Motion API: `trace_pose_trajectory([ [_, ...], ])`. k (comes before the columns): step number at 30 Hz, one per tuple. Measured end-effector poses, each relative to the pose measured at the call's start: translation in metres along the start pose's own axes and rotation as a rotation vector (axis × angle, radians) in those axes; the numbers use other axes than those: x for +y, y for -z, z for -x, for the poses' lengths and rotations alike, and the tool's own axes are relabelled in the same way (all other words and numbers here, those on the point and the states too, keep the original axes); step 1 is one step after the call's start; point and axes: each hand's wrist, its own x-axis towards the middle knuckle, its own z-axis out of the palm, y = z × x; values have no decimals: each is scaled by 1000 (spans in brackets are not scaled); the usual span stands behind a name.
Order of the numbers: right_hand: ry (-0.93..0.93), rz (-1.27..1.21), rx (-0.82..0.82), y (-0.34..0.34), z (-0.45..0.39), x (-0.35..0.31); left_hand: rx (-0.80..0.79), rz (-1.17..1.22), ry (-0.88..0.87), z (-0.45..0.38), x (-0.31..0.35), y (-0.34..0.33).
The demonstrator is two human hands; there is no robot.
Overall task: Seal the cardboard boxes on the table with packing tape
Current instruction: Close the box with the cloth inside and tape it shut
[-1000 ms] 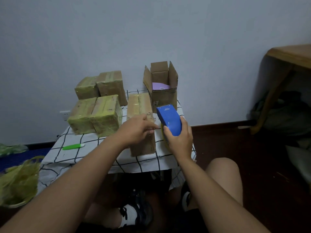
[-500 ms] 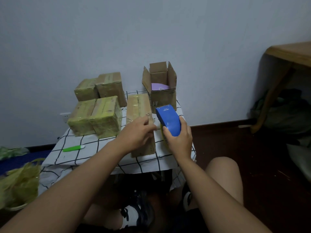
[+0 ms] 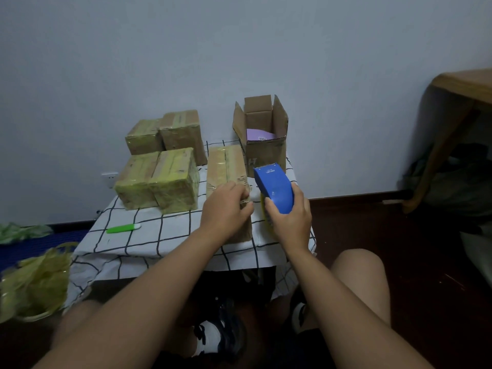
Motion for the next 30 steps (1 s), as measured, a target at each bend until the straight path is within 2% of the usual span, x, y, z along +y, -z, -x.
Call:
trace_pose_trajectory([
  [7,3,-5,8,2,2,0,73,-13,5,5,-1,-8],
  [11,-4,-4,10,1,2,-1,35,11,27,3,0,-2],
  [19,8,9,7,3,4,-2,-20,-88,-69,5,-4,0],
  [25,13,-15,8,2,4,0,-65,5,-139,6,-21,7],
  [28,5,-21,1,3,3,1,-26,-52,-253,6,-38,12],
  [30,12,-20,-2,3,3,2,-5,-20,-258,4,-46,12],
])
